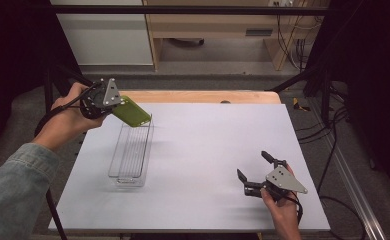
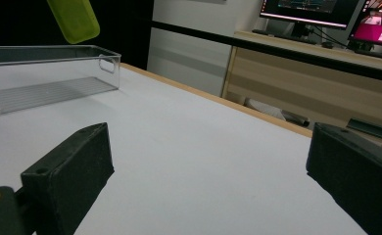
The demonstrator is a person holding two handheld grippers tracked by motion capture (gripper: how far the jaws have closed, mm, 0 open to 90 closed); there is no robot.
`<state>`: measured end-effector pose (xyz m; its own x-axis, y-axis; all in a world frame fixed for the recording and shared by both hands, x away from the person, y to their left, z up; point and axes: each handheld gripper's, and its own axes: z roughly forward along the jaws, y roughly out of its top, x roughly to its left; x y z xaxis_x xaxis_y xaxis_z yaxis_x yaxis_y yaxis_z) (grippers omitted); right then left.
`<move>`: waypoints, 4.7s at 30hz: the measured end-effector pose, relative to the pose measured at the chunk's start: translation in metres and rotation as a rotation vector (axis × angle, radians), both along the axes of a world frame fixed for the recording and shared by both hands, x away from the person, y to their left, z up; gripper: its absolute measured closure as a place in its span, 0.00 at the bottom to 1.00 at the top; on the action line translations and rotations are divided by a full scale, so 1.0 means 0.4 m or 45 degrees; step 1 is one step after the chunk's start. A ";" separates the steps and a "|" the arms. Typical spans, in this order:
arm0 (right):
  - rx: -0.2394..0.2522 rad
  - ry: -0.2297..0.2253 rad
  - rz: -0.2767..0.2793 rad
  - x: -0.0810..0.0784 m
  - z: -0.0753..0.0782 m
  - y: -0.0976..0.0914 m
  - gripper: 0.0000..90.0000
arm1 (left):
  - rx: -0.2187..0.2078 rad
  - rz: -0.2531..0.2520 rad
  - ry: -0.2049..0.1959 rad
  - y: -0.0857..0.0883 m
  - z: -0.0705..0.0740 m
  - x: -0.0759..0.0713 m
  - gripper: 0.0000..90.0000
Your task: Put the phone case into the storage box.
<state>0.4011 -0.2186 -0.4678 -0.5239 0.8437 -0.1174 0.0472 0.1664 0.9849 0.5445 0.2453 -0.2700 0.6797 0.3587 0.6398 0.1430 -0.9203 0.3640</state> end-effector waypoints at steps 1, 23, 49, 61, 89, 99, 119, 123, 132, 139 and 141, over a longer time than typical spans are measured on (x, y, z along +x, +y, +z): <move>0.001 0.000 0.001 0.000 0.000 0.000 0.04 | 0.010 0.000 0.003 0.000 -0.004 0.003 0.89; 0.021 -0.018 -0.007 -0.003 0.002 -0.001 0.04 | 0.210 -0.027 0.031 -0.041 -0.064 0.058 0.89; 0.019 -0.016 -0.003 -0.005 0.002 -0.002 0.04 | 0.278 -0.027 0.081 -0.057 -0.136 0.110 0.89; -0.010 0.024 -0.051 0.001 -0.006 -0.005 0.04 | 0.304 -0.017 0.086 -0.058 -0.149 0.118 0.89; 0.026 0.083 0.073 0.012 -0.023 -0.006 0.03 | 0.311 -0.016 0.104 -0.063 -0.163 0.134 0.89; 0.026 0.079 0.070 0.012 -0.023 -0.005 0.03 | 0.315 -0.032 0.105 -0.064 -0.164 0.132 0.89; 0.031 0.082 0.068 0.012 -0.023 -0.005 0.03 | 0.308 -0.050 0.103 -0.072 -0.172 0.141 0.88; 0.031 0.081 0.067 0.011 -0.023 -0.006 0.03 | 0.311 -0.056 0.104 -0.074 -0.171 0.143 0.88; 0.032 0.080 0.067 0.011 -0.022 -0.006 0.03 | 0.326 -0.073 0.106 -0.076 -0.170 0.147 0.88; 0.046 0.084 0.062 0.012 -0.021 -0.008 0.03 | 0.342 -0.089 0.103 -0.077 -0.170 0.155 0.88; 0.045 0.085 0.062 0.013 -0.021 -0.008 0.03 | 0.344 -0.091 0.102 -0.077 -0.170 0.156 0.88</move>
<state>0.4061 -0.2219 -0.4764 -0.5698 0.8202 -0.0516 0.1054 0.1352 0.9852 0.6070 0.2144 -0.3381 0.7492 0.1321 0.6490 0.0926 -0.9912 0.0948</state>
